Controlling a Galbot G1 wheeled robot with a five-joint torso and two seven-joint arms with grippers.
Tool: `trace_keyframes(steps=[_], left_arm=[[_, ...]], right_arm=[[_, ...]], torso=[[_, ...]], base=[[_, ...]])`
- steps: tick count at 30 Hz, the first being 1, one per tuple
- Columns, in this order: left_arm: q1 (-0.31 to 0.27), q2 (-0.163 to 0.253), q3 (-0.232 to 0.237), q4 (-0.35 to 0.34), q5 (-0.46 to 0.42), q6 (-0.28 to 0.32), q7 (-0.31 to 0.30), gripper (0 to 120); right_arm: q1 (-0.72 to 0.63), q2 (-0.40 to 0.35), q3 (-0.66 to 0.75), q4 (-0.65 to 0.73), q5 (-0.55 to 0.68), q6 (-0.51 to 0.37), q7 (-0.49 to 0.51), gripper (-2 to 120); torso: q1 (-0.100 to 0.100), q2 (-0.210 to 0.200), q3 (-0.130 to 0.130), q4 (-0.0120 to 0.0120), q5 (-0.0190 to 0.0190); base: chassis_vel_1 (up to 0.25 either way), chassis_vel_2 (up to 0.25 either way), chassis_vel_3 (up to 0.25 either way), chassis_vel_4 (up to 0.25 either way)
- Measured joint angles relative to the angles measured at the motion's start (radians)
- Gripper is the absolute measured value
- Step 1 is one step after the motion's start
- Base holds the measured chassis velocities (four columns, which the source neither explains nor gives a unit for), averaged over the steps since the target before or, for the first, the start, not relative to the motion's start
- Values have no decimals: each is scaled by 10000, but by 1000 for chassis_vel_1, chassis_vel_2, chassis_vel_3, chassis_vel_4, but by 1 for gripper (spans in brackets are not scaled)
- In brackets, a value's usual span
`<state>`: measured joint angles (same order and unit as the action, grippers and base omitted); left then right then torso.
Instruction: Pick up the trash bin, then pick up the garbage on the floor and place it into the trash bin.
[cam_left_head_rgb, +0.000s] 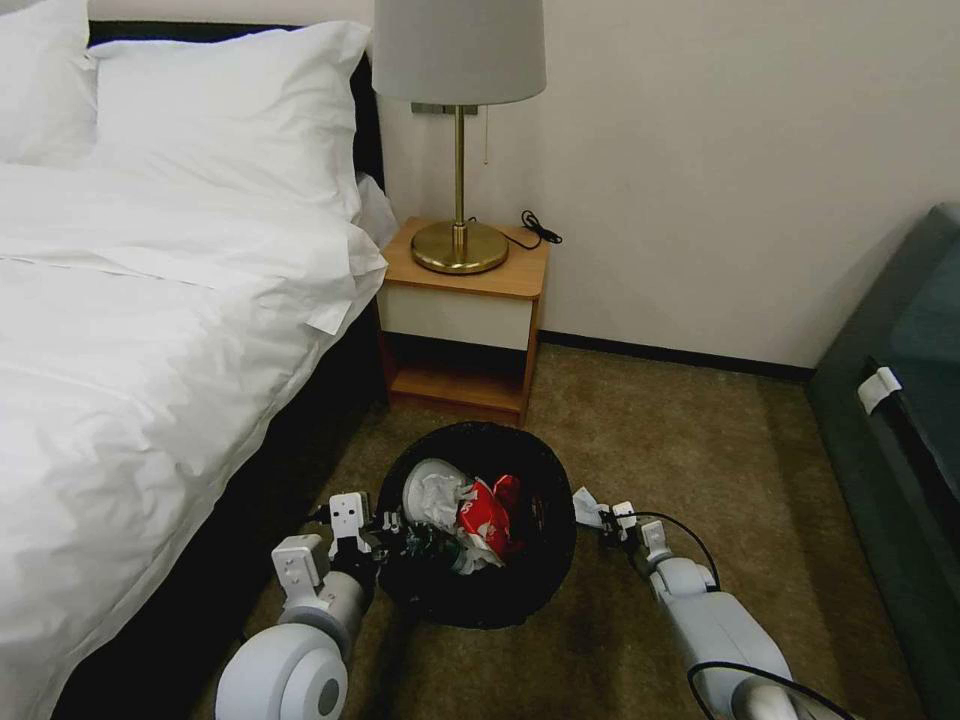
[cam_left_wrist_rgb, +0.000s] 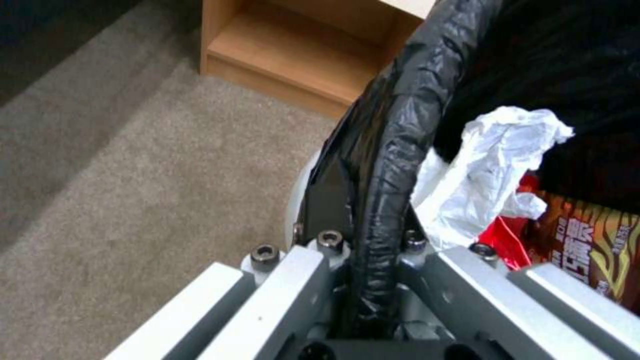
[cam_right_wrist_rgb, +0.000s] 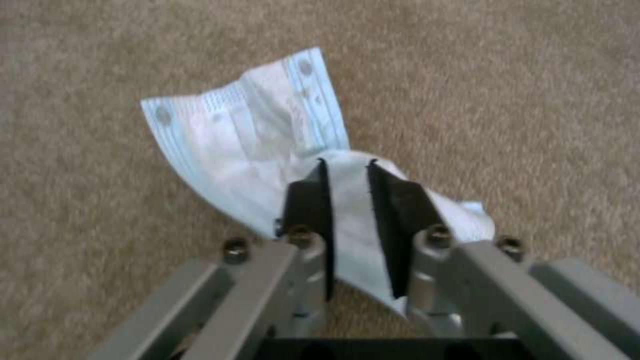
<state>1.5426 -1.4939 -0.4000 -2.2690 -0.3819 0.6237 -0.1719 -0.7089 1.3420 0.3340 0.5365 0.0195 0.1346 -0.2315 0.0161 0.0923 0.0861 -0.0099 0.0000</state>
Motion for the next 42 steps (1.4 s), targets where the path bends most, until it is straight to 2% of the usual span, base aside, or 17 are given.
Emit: trace_keyframes(steps=[2,3,6,7,9,10,12,13,15,17,18,19,21,27,42], left_arm=[[15,1,-2,4,27,-5,17,0],[15,1,-2,4,27,-5,17,0],[12,-1,-5,1,42,-8,46,0],[12,-1,-5,1,42,-8,46,0],[11,-23,9,0,76,-11,55,0],[11,-23,9,0,76,-11,55,0],[16,-48,26,1,116,-13,69,0],[16,-48,26,1,116,-13,69,0],[30,-44,21,-21,141,-13,75,0],[32,-42,19,-26,142,-14,77,0],[33,-43,15,-28,151,-14,81,0],[33,-43,15,-28,151,-14,81,0],[37,-64,15,-28,190,-14,92,0],[36,-95,26,-25,231,-14,104,0],[59,-92,20,-1,252,-30,117,0]], right_arm=[[82,28,-38,9,-15,-65,29,32],[82,28,-38,9,-15,-65,29,32],[139,57,-107,10,-85,-151,41,47],[139,57,-107,10,-85,-151,41,47],[169,77,-159,-43,-228,-159,41,57],[169,77,-159,-43,-228,-159,41,57],[213,110,-233,-199,-663,-163,10,68],[213,110,-233,-199,-663,-163,10,68],[269,107,-353,-322,-1409,-224,7,80],[293,105,-371,-343,-1585,-268,21,83],[366,100,-394,-407,-1896,-336,46,90],[366,100,-394,-407,-1896,-336,46,90],[487,80,-522,-535,-2360,-460,50,99],[706,114,-698,-767,-2945,-881,187,100],[1081,174,-632,-995,-3110,-1505,641,100]], torso=[[1,0,0,1,0],[1,0,0,1,0],[0,0,0,0,-1],[0,0,0,0,-1],[0,1,0,1,-1],[0,1,0,1,-1],[0,0,0,0,0],[0,0,0,0,0],[1,0,0,0,1],[1,0,0,0,1],[0,1,0,0,0],[0,1,0,0,0],[1,1,0,1,0],[0,0,0,0,0],[1,0,0,0,0]], base=[[0,0,0,0],[0,0,0,0],[0,0,0,0],[0,0,0,0],[0,0,0,0],[0,0,0,0],[0,0,0,0],[0,0,0,0],[0,0,0,0],[0,0,0,0],[0,0,0,0],[0,0,0,0],[0,0,0,0],[0,0,0,0],[0,0,0,0]])
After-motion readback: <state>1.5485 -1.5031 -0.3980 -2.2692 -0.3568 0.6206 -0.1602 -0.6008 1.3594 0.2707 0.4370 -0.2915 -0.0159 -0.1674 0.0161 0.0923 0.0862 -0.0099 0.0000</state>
